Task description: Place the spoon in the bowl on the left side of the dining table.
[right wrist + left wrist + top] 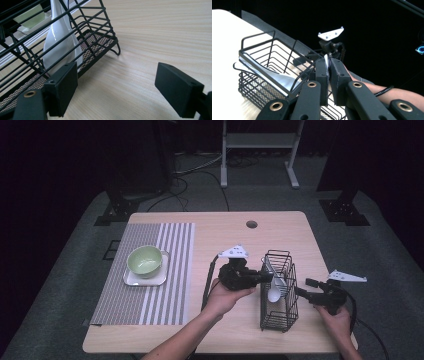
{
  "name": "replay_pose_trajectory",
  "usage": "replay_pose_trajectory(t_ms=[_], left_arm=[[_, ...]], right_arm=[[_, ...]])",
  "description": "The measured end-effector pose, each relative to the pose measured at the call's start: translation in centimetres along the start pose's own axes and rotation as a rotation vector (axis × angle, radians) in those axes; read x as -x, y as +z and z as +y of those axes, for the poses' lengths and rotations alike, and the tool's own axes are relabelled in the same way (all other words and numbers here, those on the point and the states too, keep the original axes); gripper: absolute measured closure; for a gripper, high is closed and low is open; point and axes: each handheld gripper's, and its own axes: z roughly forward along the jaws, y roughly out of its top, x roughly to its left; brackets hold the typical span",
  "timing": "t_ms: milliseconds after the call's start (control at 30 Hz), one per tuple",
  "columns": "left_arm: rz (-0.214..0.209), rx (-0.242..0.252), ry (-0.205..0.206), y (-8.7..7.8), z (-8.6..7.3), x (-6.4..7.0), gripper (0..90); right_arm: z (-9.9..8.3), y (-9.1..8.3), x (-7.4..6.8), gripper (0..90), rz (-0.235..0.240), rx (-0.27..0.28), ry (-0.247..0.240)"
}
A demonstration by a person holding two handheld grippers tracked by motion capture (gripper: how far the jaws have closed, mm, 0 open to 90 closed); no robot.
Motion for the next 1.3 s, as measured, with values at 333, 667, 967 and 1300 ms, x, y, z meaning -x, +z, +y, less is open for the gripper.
replay_pose_trajectory(t_ms=[333,667,967,1300], left_arm=[[-0.007,0.033,0.012,-1.5,1.3,0.6,85.2],[-0.028,0.075,0.004,-3.5,2.1,1.0,85.2],[-0.026,0.098,0.020,-5.1,2.6,1.5,85.2],[0.019,0.109,0.011,-7.4,2.3,0.5,85.2]], right_arm=[[0.0,0.1,0.0,17.5,-0.007,-0.007,-0.001],[0.0,0.2,-0.1,17.5,-0.015,-0.014,-0.004],[0.0,0.3,-0.2,17.5,-0.023,-0.024,-0.012],[0.0,0.3,-0.2,17.5,-0.027,-0.024,-0.008]])
